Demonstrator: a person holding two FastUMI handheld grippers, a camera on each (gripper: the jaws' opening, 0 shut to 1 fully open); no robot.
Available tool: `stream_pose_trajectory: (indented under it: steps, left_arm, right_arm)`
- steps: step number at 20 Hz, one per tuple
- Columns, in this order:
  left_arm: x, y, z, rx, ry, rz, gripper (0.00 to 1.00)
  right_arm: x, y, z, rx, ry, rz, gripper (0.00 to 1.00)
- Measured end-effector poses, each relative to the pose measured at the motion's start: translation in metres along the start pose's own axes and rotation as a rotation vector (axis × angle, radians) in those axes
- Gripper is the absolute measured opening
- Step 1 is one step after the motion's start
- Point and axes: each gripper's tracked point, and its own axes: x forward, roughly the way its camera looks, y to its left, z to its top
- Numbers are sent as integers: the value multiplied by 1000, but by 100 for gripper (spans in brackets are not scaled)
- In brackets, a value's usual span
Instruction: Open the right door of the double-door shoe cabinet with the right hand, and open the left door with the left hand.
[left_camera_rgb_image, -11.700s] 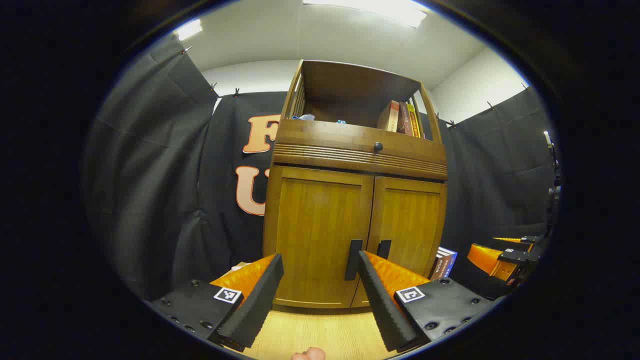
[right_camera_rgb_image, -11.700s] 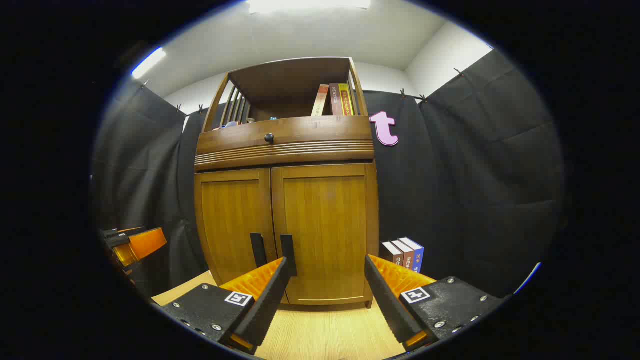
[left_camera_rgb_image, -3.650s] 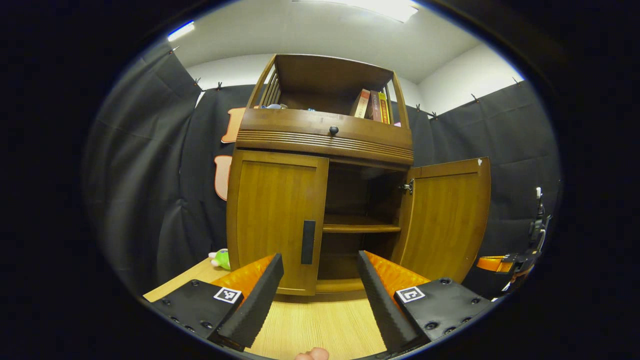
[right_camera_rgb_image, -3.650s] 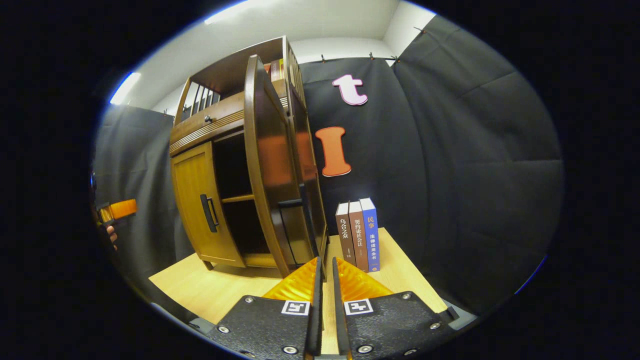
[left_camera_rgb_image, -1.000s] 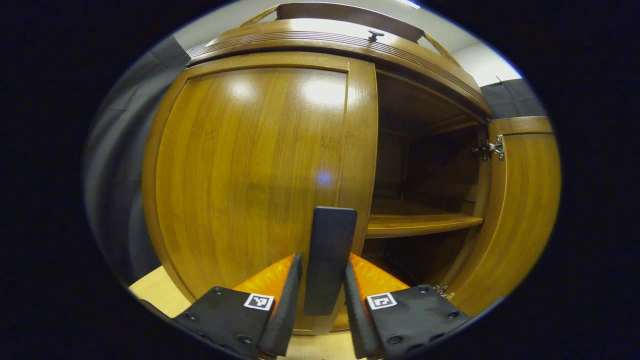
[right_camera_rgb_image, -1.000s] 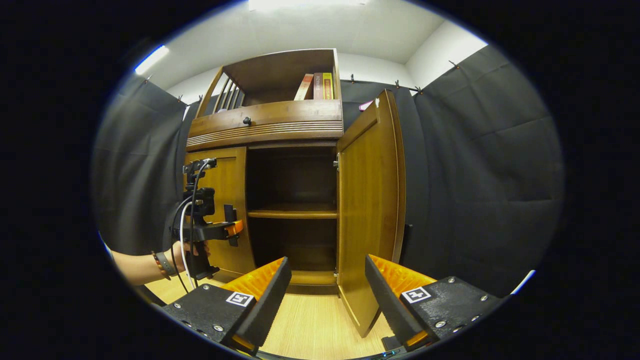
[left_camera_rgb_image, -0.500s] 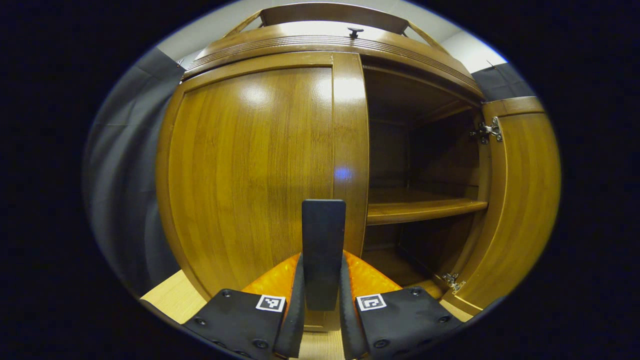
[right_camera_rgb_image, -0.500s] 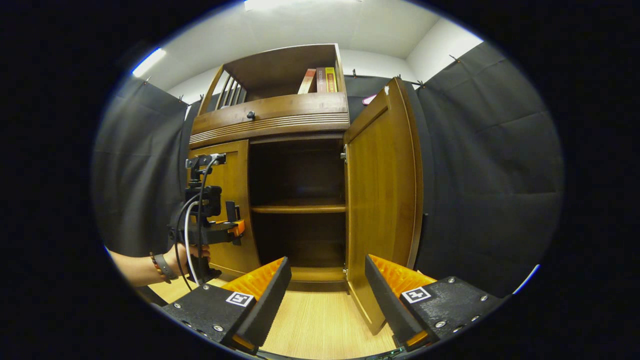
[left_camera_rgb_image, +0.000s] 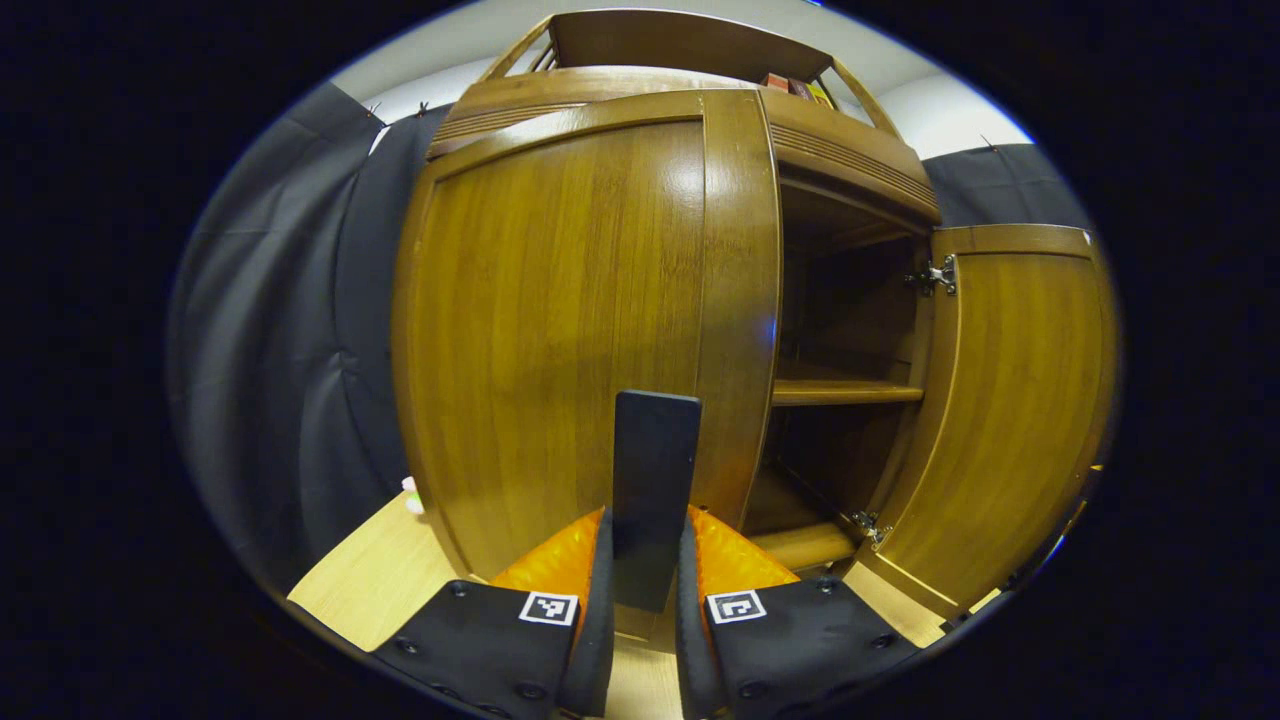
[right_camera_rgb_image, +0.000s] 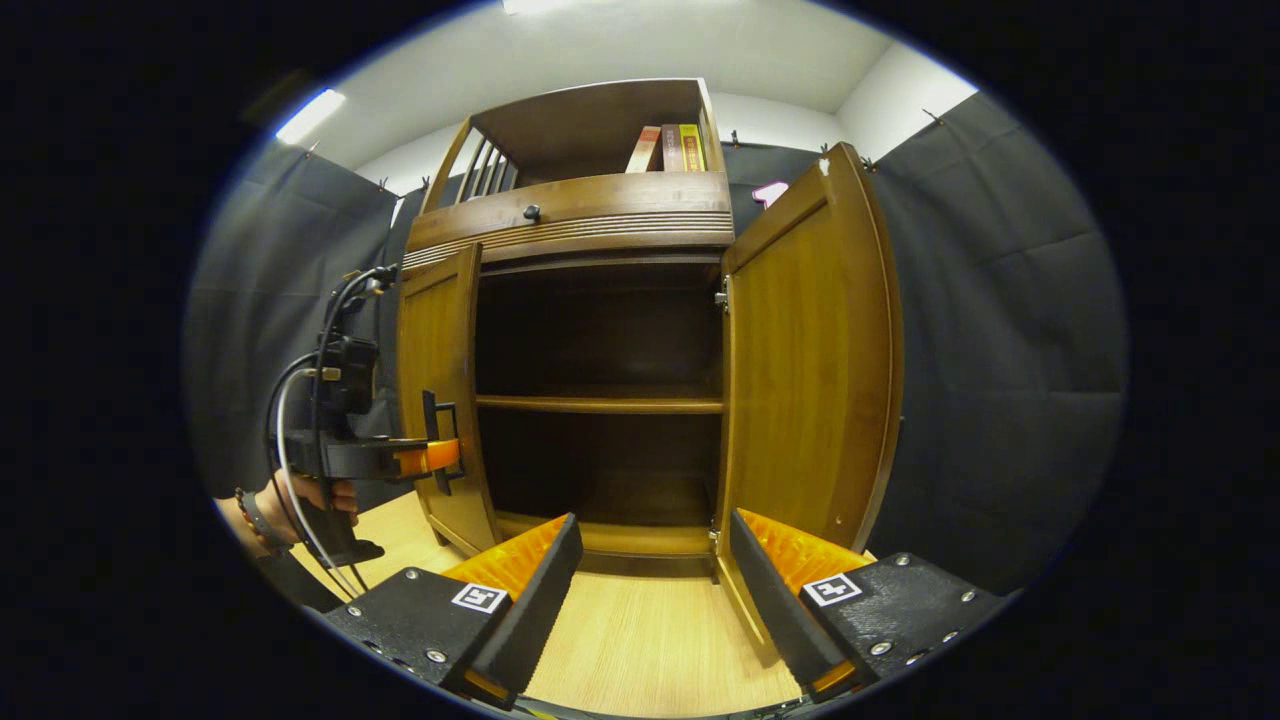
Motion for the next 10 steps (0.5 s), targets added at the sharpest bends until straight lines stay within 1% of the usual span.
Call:
stream_pose_trajectory:
  steps: [1,2,5,7,8,9,10]
  left_arm:
    - [-10,6,0,-14,6,-3,31]
    - [-19,12,-1,-25,7,-3,33]
    - [-47,33,-3,-20,-5,20,33]
    - [-67,53,-3,-13,-18,55,33]
    - [-75,62,-2,-21,-24,73,34]
    - [-80,66,-1,-32,-30,89,31]
    - [-86,74,0,-44,-36,101,34]
  right_arm:
    - [0,3,-2,-2,4,6,92]
    - [1,6,-4,-5,10,12,100]
    - [2,17,-7,-5,25,36,100]
    - [4,25,-8,-4,25,50,100]
    - [6,30,-9,-3,26,59,100]
    - [7,34,-11,-2,28,67,100]
    - [9,38,-11,-2,31,75,100]
